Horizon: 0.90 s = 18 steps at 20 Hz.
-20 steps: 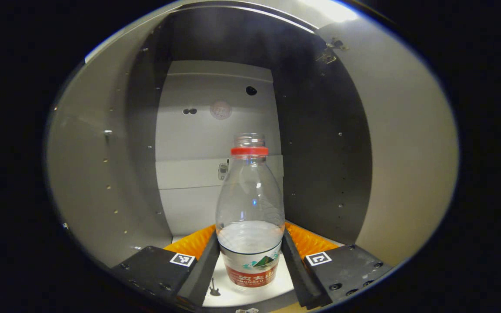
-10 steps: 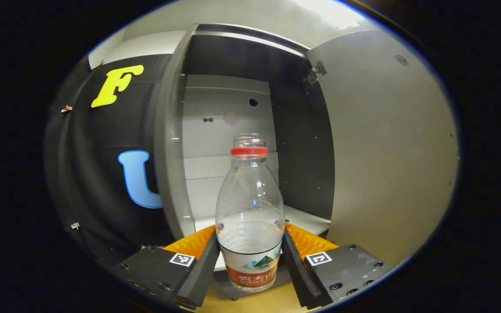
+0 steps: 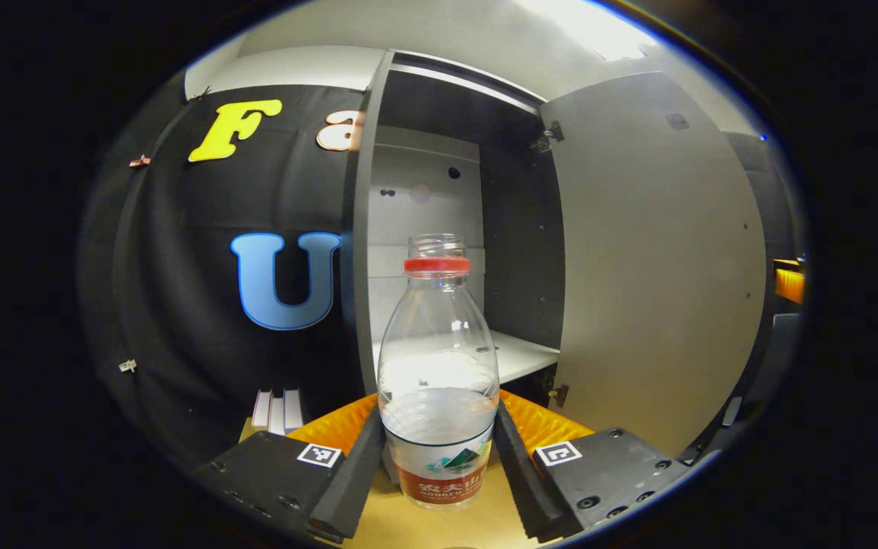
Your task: Open the cabinet door with the right hand, grasp the bottle in the cabinet with the left hand and place it on the coaster, then close the cabinet door with the right hand.
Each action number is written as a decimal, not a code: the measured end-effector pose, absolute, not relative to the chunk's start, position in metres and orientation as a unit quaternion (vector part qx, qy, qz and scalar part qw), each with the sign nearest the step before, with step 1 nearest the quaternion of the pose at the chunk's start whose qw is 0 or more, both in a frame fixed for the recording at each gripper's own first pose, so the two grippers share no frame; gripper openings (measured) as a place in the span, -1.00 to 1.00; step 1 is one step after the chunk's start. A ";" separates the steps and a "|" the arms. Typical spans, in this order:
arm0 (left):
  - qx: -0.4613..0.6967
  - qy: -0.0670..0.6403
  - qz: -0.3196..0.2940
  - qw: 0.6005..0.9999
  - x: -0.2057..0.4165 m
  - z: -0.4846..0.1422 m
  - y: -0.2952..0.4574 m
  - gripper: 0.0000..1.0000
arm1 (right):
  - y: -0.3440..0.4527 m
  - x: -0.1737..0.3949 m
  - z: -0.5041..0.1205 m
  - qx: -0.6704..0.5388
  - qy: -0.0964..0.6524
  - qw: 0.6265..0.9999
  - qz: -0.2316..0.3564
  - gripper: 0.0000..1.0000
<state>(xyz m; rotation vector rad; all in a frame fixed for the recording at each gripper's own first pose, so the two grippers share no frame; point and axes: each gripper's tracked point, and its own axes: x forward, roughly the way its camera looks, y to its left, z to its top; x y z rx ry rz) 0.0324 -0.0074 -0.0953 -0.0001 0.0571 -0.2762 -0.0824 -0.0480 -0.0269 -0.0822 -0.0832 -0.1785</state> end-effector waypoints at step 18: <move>-0.056 0.065 -0.143 0.986 -0.051 -0.327 -0.011 0.53 | 0.101 0.051 -0.172 0.018 0.081 0.991 0.103 0.96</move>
